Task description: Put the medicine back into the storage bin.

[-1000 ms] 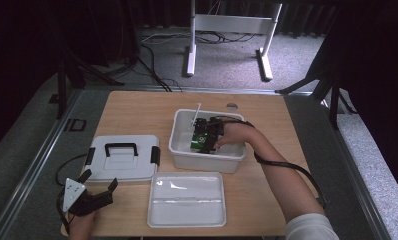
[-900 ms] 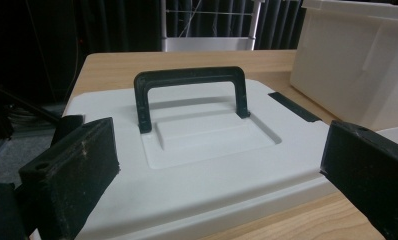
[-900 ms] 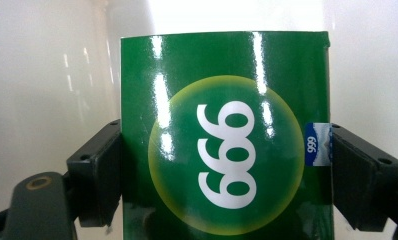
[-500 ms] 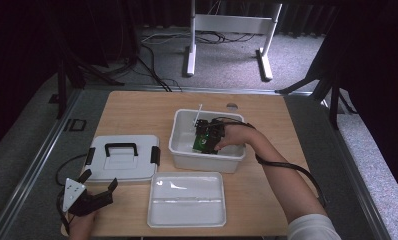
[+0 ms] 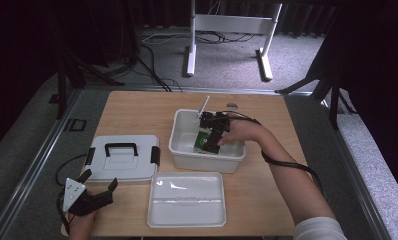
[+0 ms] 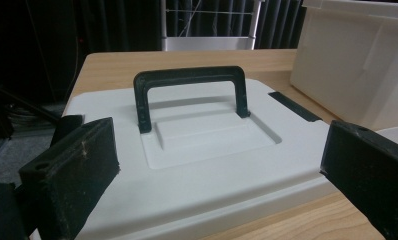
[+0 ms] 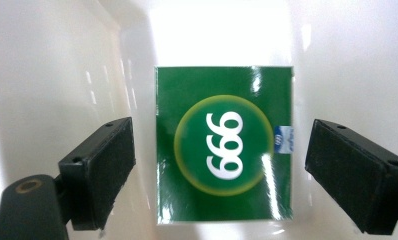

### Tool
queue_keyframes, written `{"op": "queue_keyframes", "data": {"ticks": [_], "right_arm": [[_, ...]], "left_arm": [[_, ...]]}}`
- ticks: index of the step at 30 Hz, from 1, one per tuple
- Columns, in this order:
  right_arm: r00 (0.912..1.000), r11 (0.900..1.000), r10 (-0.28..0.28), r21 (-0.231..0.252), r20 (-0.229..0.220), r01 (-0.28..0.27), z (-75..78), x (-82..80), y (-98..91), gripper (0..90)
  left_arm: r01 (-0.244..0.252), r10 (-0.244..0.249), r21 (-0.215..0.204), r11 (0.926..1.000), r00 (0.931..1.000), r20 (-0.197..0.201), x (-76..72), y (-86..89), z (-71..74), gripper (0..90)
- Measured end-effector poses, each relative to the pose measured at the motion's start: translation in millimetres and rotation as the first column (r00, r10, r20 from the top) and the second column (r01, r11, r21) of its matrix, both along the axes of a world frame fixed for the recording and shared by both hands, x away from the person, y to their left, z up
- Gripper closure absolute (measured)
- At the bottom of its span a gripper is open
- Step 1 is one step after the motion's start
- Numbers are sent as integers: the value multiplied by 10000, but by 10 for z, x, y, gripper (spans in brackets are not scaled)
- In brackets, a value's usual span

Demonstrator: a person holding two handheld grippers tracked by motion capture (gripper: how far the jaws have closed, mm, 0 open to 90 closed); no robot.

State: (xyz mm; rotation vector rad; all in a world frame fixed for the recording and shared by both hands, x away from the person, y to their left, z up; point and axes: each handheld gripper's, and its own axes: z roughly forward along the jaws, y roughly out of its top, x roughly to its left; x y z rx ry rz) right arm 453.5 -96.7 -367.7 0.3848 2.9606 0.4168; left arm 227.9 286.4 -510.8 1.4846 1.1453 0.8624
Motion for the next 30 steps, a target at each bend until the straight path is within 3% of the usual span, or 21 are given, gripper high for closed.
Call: {"op": "queue_keyframes", "data": {"ticks": [2, 4, 7, 15, 17, 18, 25, 30], "right_arm": [[9999, 10000, -7, 50, 118, 7, 76, -34, -28, 120], [9999, 9998, -86, 195, -122, 89, 148, -55, -67, 120], [10000, 9995, -47, 308, -73, 49, 242, -118, -116, 120], [9989, 9972, -34, 749, 464, -1, 468, -289, -218, 127], [9975, 9944, 59, 1045, 705, -132, 545, -369, -251, 137], [9982, 9924, 156, 1211, 576, -225, 585, -416, -277, 138], [9968, 9882, 477, 1426, 637, -564, 631, -612, -321, 139], [9934, 9787, 1007, 1741, 553, -1089, 629, -802, -318, 147]], "left_arm": [[-5, 5, 15, 10000, 10000, 1, 0, -3, 0, 18], [-17, 17, 23, 10000, 10000, 4, 0, -3, 0, 18], [-33, 33, 26, 10000, 10000, 9, 0, -4, 0, 18], [-55, 55, 55, 10000, 10000, 22, 1, -9, -1, 18], [-57, 57, 58, 10000, 10000, 23, 1, -9, -1, 18], [-63, 63, 47, 10000, 10000, 20, 1, -9, -1, 18], [-86, 86, 49, 10000, 10000, 20, 1, -10, -1, 18], [-94, 94, 71, 9999, 10000, 14, 2, -12, 0, 18]]}}
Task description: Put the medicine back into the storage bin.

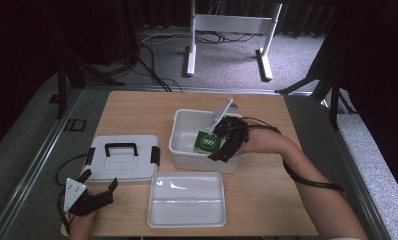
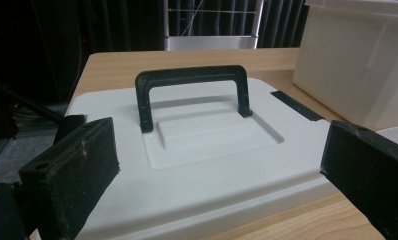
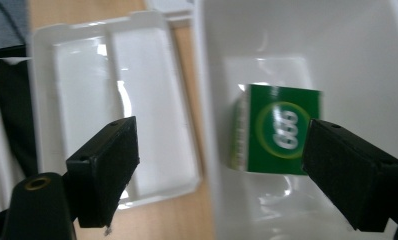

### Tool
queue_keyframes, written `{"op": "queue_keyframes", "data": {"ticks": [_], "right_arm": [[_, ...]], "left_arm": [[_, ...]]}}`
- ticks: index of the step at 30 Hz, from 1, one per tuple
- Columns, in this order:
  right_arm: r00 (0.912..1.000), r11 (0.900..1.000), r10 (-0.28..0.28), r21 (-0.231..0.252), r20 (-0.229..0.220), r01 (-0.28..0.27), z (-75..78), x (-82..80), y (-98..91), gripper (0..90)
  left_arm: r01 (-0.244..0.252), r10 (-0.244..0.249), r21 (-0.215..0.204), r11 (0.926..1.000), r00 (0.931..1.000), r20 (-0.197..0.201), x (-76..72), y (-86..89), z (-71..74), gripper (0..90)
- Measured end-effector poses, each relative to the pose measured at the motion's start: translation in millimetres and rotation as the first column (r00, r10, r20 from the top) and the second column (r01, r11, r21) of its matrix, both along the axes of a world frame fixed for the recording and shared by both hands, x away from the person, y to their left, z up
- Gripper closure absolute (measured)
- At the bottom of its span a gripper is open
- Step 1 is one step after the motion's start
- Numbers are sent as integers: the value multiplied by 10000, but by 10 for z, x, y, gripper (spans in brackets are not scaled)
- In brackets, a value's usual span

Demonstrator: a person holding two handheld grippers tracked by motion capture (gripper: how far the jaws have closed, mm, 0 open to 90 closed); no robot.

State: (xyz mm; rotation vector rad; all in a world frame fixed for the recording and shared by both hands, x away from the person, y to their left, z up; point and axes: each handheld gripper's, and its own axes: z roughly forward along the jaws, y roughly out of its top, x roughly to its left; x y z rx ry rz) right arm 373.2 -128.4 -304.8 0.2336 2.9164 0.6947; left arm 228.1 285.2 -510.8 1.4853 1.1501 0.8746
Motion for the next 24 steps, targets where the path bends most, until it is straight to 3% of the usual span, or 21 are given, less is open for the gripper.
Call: {"op": "queue_keyframes", "data": {"ticks": [4, 9, 13, 17, 22, 24], "right_arm": [[9983, 9983, 544, 197, -191, -540, -119, -180, 39, 147], [9975, 9973, 688, 283, -188, -683, -217, -248, 51, 147], [9923, 9933, 1154, 45, -456, -1153, -438, -406, 123, 147], [9880, 9903, 1380, 234, -689, -1367, -506, -455, 160, 148], [9809, 9838, 1782, 351, -778, -1759, -659, -570, 262, 191], [9762, 9797, 1987, 454, -865, -1953, -743, -620, 303, 248]], "left_arm": [[-12, 12, -20, 10000, 10000, 0, 1, 0, 0, 18], [-29, 29, -17, 10000, 10000, 1, 1, -2, 0, 18], [-55, 55, -20, 10000, 10000, 3, 3, -4, 0, 18], [-66, 66, -18, 10000, 10000, 1, 3, -5, 0, 18], [-60, 60, -15, 10000, 10000, -14, 6, -3, 0, 18], [-47, 47, -17, 10000, 10000, -7, 6, -3, 0, 18]]}}
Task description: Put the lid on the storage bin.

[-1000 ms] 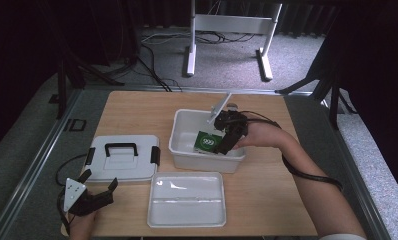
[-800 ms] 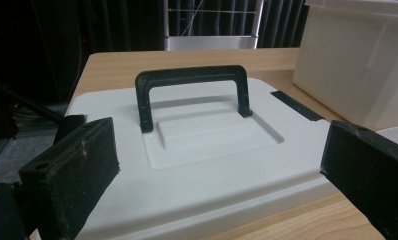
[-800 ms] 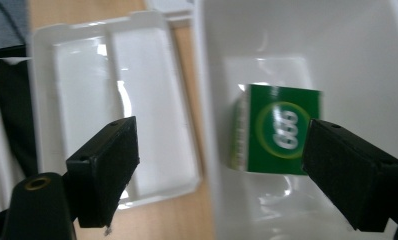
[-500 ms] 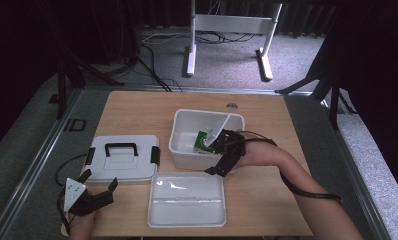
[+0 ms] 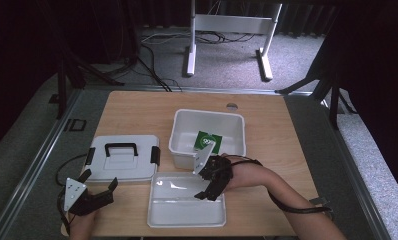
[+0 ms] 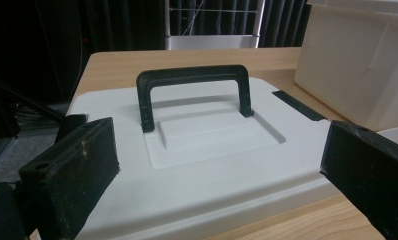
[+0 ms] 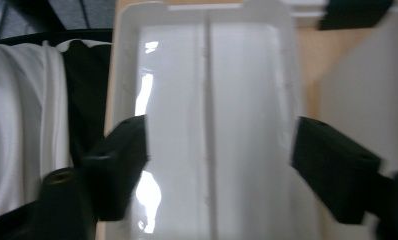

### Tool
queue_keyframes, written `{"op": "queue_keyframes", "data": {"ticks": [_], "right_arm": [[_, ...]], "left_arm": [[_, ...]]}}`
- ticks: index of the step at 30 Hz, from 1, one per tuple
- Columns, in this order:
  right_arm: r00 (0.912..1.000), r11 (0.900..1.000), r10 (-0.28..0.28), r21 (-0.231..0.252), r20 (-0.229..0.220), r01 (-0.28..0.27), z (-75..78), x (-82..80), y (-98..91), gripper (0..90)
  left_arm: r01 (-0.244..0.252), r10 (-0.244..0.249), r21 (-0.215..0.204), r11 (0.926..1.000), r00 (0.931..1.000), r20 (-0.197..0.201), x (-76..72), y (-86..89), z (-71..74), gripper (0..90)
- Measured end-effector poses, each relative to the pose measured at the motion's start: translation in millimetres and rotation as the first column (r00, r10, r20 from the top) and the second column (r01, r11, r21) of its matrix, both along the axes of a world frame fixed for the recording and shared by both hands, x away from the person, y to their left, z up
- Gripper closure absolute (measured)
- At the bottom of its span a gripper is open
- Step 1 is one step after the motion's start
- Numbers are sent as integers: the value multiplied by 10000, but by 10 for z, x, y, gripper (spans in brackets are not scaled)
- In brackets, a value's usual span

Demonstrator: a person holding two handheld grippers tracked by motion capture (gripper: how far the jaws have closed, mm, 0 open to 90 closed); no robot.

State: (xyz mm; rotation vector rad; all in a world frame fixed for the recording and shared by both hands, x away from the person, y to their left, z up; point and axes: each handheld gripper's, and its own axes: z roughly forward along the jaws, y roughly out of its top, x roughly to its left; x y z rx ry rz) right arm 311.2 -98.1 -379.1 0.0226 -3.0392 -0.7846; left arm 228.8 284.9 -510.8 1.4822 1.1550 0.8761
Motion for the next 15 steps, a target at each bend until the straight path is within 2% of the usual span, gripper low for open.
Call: {"op": "queue_keyframes", "data": {"ticks": [1, 2, 3, 4, 5, 8, 9, 11, 13, 15], "right_arm": [[9999, 9999, 144, -46, -85, -144, -55, -18, 23, 249], [9997, 9997, 223, -124, 35, -223, -112, -32, 47, 279], [9995, 9993, 290, -217, -82, -292, -217, -40, 87, 331], [9995, 9993, 290, -217, -82, -292, -217, -40, 87, 331], [9995, 9986, 289, -439, -94, -293, -314, -51, 138, 357], [9994, 9976, 300, -615, -151, -308, -398, -66, 190, 369], [9986, 9965, 329, -753, -408, -359, -472, -75, 234, 417], [9984, 9950, 424, -888, -364, -455, -519, -87, 261, 439], [9978, 9932, 422, -1061, -520, -475, -576, -87, 294, 480], [9974, 9915, 420, -1210, -582, -488, -623, -80, 322, 548]], "left_arm": [[1, -1, -3, 10000, 10000, 16, -2, -1, -1, 18], [8, -8, 5, 10000, 10000, 22, -4, 0, -1, 18], [21, -21, 6, 10000, 10000, 21, -5, 1, -1, 18], [19, -19, 21, 10000, 10000, 26, -7, 1, 0, 18], [10, -10, 6, 10000, 10000, 35, -8, -1, -1, 18], [2, -2, 35, 10000, 10000, 43, -10, -4, -1, 18], [20, -20, 37, 10000, 10000, 38, -9, -4, -1, 18], [26, -26, 35, 10000, 10000, 38, -9, -3, -1, 18], [38, -38, 29, 10000, 10000, 30, -8, -1, -1, 18], [44, -44, 28, 10000, 10000, 31, -7, -1, -1, 18]]}}
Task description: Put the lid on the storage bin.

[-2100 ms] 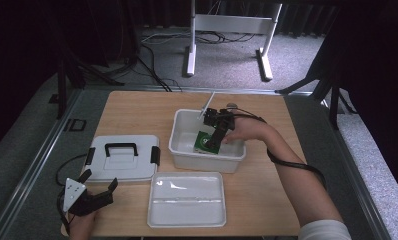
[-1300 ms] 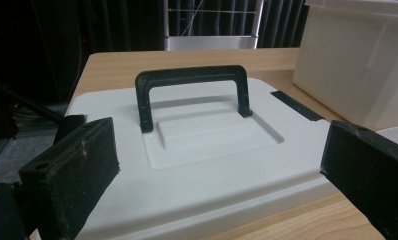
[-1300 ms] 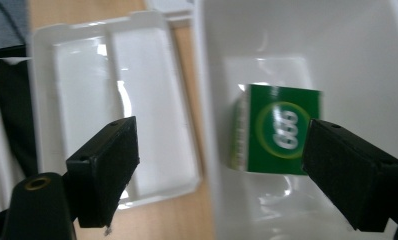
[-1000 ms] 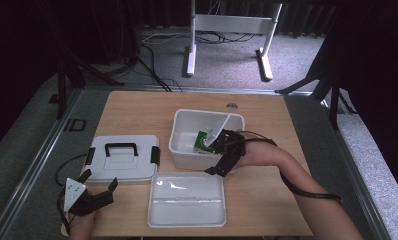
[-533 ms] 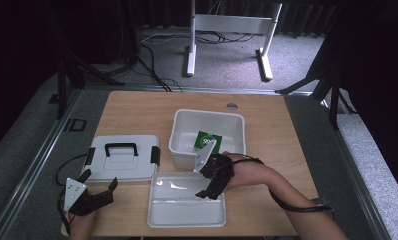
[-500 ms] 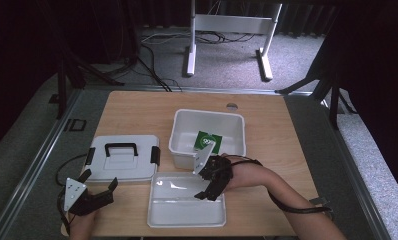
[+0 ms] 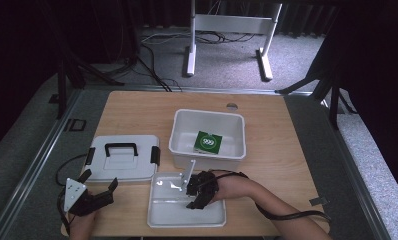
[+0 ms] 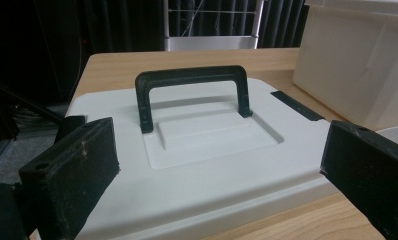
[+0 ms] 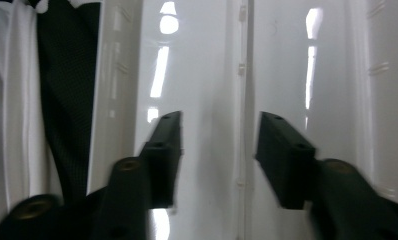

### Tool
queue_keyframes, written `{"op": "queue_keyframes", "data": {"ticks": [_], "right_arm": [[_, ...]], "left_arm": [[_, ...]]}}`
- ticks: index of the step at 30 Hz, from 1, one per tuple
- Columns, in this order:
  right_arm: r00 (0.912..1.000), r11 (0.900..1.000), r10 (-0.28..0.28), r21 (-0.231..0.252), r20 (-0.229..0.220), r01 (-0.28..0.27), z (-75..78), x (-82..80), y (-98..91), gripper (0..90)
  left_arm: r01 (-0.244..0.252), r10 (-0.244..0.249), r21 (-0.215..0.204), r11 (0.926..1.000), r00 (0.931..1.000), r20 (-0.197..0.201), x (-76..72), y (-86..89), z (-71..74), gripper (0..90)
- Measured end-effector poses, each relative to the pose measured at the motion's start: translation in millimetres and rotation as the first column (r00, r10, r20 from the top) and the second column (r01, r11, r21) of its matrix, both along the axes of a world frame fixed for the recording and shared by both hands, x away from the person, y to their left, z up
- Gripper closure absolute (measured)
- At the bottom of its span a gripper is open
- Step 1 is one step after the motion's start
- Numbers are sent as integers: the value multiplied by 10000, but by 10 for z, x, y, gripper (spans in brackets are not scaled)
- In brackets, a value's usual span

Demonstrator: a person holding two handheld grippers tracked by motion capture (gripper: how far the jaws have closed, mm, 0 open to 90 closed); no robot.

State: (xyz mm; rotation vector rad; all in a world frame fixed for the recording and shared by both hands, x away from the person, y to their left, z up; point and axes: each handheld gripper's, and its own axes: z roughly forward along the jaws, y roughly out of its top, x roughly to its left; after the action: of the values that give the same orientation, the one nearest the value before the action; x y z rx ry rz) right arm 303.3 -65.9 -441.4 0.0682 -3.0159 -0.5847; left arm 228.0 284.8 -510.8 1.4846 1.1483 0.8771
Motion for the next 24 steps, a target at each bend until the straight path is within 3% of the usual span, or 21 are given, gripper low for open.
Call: {"op": "queue_keyframes", "data": {"ticks": [1, 2, 10, 21, 22, 24], "right_arm": [[10000, 10000, -37, -74, 13, 38, -15, 5, 11, 554], [10000, 9999, -99, -75, 11, 99, -35, 28, 23, 619], [9997, 9992, -179, -344, 173, 184, -128, 65, 60, 750], [9946, 9966, 208, -809, 1017, -126, -246, -22, 101, 796], [9914, 9962, 228, -861, 1291, -117, -247, -41, 108, 881], [9900, 9965, 140, -838, 1403, -22, -249, -44, 112, 882]], "left_arm": [[3, -3, 4, 10000, 10000, -1, 0, 0, 0, 18], [5, -5, 3, 10000, 10000, -4, 0, 0, 0, 18], [25, -25, -1, 10000, 10000, -5, 1, 0, 0, 18], [38, -38, -7, 10000, 10000, -8, 1, 0, 0, 18], [36, -36, -3, 10000, 10000, -7, 1, 0, 0, 18], [35, -35, -5, 10000, 10000, -13, 2, 0, 0, 18]]}}
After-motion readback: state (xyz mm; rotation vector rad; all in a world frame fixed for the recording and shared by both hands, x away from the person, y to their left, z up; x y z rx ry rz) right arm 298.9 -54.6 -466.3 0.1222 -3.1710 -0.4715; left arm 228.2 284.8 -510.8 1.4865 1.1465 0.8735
